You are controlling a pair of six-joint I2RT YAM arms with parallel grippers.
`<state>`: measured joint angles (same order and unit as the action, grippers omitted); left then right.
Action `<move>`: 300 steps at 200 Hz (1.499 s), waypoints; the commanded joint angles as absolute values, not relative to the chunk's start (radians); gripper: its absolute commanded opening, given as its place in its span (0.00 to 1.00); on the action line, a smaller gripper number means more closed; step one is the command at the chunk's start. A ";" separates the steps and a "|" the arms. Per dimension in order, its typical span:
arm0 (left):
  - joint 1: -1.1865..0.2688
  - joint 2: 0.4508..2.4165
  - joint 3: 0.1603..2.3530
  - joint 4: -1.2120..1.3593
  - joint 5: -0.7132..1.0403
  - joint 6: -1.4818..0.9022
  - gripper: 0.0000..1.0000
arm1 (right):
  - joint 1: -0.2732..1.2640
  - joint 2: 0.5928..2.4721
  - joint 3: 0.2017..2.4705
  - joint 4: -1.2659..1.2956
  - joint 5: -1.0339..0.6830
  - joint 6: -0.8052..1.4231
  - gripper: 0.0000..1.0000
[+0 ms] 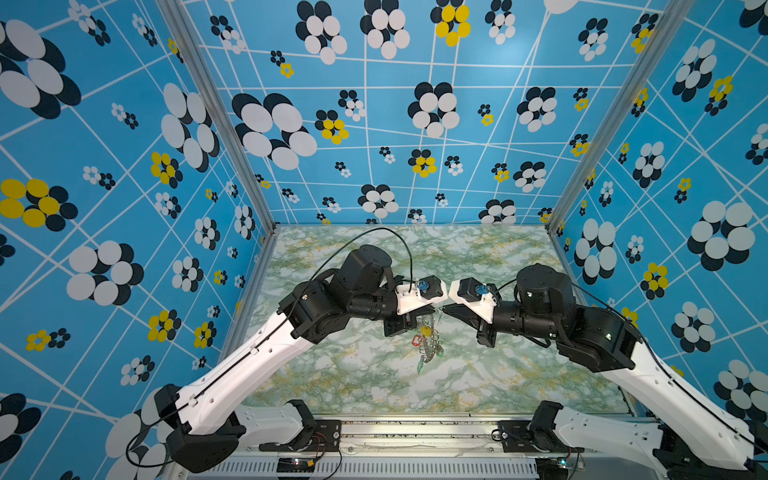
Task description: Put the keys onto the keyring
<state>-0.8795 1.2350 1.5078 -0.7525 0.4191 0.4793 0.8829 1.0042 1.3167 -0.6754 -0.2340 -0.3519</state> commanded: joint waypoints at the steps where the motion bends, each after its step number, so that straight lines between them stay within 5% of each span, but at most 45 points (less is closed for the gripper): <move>1: -0.886 1.223 1.537 -0.690 0.428 0.468 0.00 | 0.879 1.008 1.316 -0.672 -0.267 -0.344 0.00; 300: -0.887 1.207 1.534 -0.675 0.417 0.460 0.00 | 0.879 0.983 1.297 -0.681 -0.274 -0.314 0.00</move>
<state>-0.8795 1.2339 1.5078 -0.7368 0.4149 0.4789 0.8810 0.9966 1.3022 -0.6762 -0.2485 -0.3283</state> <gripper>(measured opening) 0.046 0.044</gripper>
